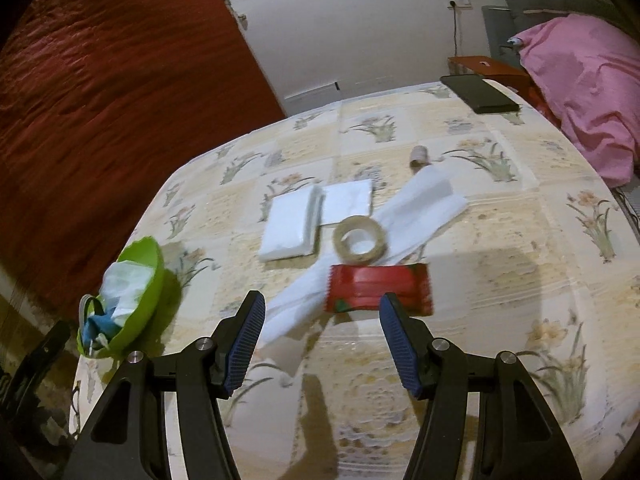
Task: Organize soft objects
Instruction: 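Move the right gripper to the clear tape roll and grasp it, then hold the tape roll with the right gripper while the left gripper grasps the white packet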
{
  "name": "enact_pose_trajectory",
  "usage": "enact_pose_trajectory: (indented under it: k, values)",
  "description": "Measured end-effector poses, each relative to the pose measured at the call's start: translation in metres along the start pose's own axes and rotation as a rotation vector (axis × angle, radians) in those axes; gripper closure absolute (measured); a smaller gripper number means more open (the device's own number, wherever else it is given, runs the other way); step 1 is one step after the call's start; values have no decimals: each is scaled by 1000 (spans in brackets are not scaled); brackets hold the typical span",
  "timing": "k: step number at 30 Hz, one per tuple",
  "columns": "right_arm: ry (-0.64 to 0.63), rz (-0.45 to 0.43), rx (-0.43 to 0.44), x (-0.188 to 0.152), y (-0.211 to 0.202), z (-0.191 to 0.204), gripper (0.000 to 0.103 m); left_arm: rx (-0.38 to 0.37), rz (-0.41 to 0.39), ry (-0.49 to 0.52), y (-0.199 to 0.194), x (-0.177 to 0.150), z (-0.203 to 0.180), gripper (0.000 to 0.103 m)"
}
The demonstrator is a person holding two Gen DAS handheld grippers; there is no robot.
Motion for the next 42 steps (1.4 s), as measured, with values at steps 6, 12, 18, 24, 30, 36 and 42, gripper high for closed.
enact_pose_trajectory:
  k: [6, 12, 18, 24, 30, 36, 42]
  values:
    - [-2, -12, -15, 8, 2, -9, 43, -23, 10, 32, 0, -2, -19, 8]
    - [-18, -20, -24, 20, 11, -10, 43, -57, 31, 79, 3, -8, -41, 8]
    - [-41, -11, -34, 29, 27, -6, 45, -85, 48, 121, 6, -12, -57, 8]
    - [-55, 4, -53, 34, 46, -3, 45, -102, 68, 140, 11, -17, -67, 8]
    - [-52, 22, -72, 36, 59, -5, 48, -107, 81, 144, 14, -19, -69, 8]
    - [-58, 29, -91, 35, 66, -7, 58, -113, 92, 154, 18, -20, -74, 8]
    - [-52, 29, -88, 35, 64, -11, 65, -122, 102, 169, 22, -20, -81, 8]
Point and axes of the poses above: each gripper's, at about its wrist camera, not at the fingertips, and y roughly the way its jaws point, z to its left, x to its top, the point moved 1 cm from there along y, roughly the way its jaws point, and after that the axes turned 3 degrees about y, right-handed, at the moved point
